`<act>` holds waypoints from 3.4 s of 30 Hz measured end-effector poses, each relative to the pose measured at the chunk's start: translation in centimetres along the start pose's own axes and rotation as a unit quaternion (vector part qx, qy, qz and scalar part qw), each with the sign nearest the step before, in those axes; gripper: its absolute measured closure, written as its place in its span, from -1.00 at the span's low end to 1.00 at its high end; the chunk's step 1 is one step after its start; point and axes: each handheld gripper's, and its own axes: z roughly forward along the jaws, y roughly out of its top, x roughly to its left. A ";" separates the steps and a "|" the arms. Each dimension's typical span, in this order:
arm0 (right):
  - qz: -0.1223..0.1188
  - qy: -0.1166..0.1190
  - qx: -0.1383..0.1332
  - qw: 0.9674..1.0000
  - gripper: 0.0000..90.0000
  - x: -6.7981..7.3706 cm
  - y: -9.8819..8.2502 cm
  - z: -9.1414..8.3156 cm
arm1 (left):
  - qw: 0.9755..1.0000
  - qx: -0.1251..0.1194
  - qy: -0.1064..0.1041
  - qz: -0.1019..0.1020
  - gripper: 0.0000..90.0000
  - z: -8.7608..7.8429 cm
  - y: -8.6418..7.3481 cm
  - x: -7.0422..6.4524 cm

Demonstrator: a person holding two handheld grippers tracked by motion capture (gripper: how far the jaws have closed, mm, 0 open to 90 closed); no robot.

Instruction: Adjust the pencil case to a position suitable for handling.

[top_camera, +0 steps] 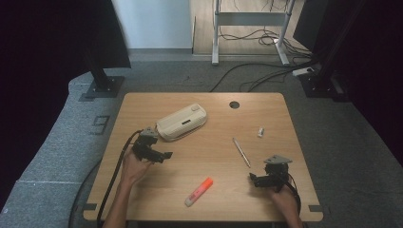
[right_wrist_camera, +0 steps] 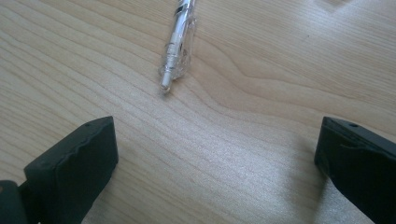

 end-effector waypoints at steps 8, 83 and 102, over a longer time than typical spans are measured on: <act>0.000 0.000 0.000 1.000 -1.00 0.0 0.0 0.0 | 1.000 0.006 -0.003 -0.004 -1.00 1.0 1.2 0.8; 0.000 0.000 0.000 1.000 -1.00 0.0 0.0 0.0 | 0.997 0.057 0.043 0.035 0.34 8.6 6.0 5.8; 0.000 0.000 0.000 1.000 -1.00 0.0 0.0 0.0 | 0.999 0.045 0.011 0.017 0.70 6.5 6.1 5.0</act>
